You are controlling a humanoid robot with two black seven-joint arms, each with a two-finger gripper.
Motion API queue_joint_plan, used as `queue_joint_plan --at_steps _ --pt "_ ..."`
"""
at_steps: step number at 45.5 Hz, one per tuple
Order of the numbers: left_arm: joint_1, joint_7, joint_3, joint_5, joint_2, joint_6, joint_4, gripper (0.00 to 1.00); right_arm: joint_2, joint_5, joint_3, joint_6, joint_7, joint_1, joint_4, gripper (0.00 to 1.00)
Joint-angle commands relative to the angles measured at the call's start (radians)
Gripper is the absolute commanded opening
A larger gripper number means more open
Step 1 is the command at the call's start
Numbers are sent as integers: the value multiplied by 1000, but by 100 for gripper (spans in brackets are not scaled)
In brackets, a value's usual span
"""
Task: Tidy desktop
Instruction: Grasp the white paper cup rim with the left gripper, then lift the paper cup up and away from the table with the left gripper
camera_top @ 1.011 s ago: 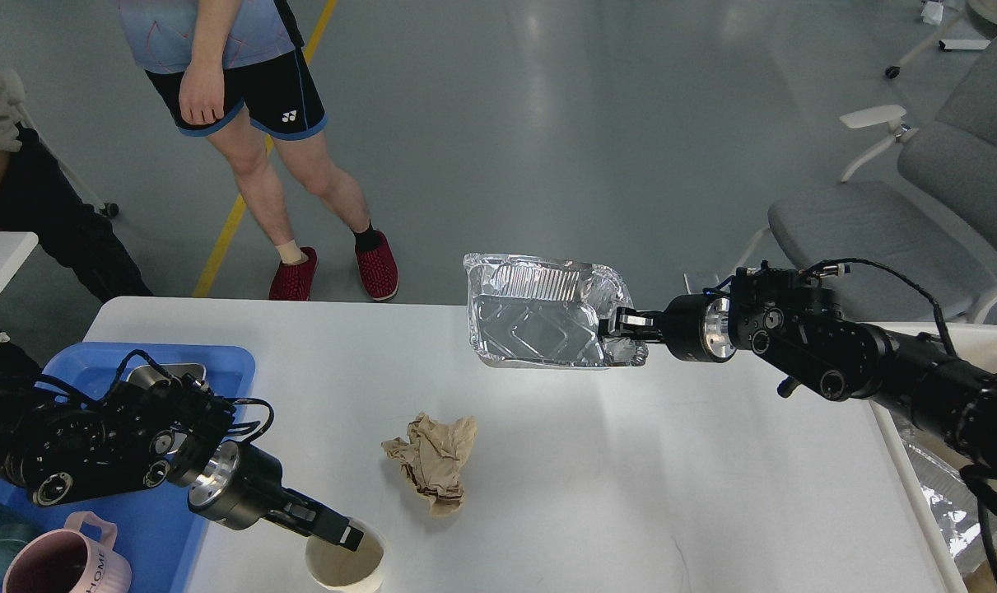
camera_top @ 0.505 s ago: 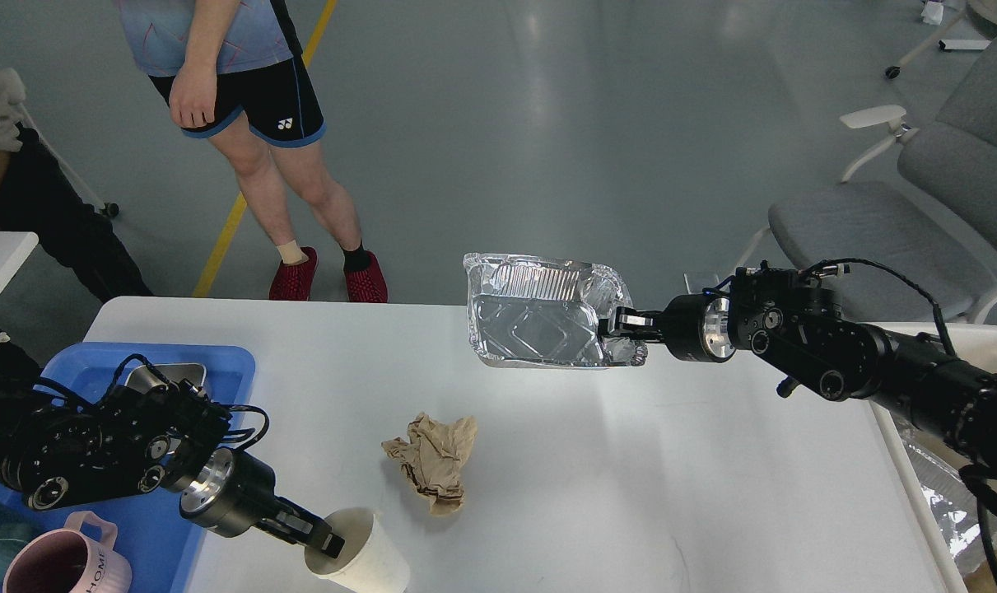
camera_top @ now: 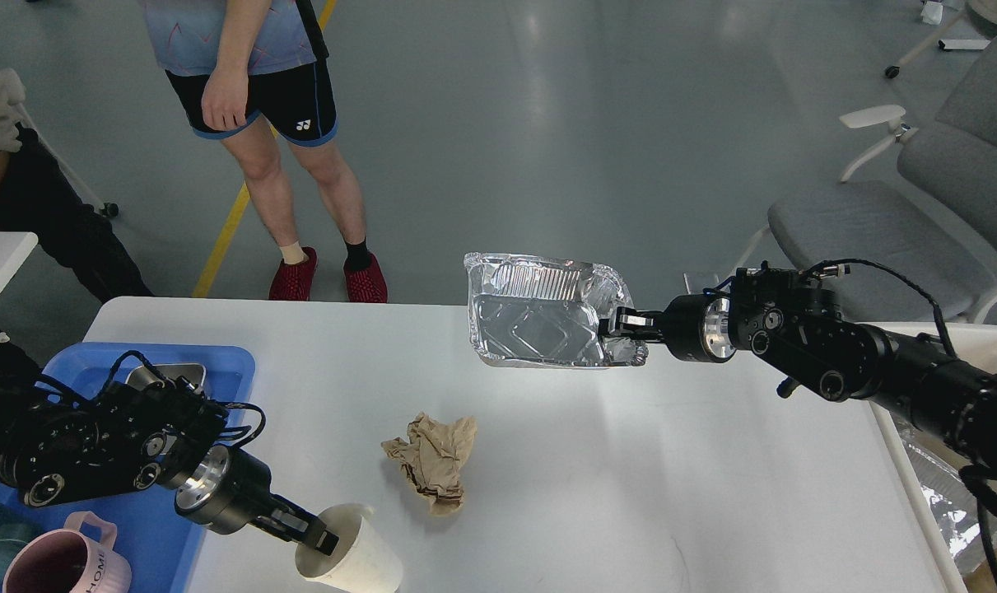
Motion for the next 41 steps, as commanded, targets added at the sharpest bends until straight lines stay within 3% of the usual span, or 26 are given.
queue_joint_plan --at_steps 1,9,19,30,41 --pt "-15 -1 -1 -1 7 1 3 1 2 0 0 0 0 -1 0 0" --pt "-55 -7 -16 -5 56 4 24 1 2 0 0 -2 2 -7 -1 0" --pt "-196 -56 -38 -8 238 -28 -5 1 2 0 0 -2 3 -12 -6 0" --pt "-328 -52 -35 -3 495 -74 -147 1 9 0 0 -2 3 -10 -20 0" --pt "-394 -50 -36 3 553 -77 -190 1 29 -2 -3 -2 6 -10 -40 0"
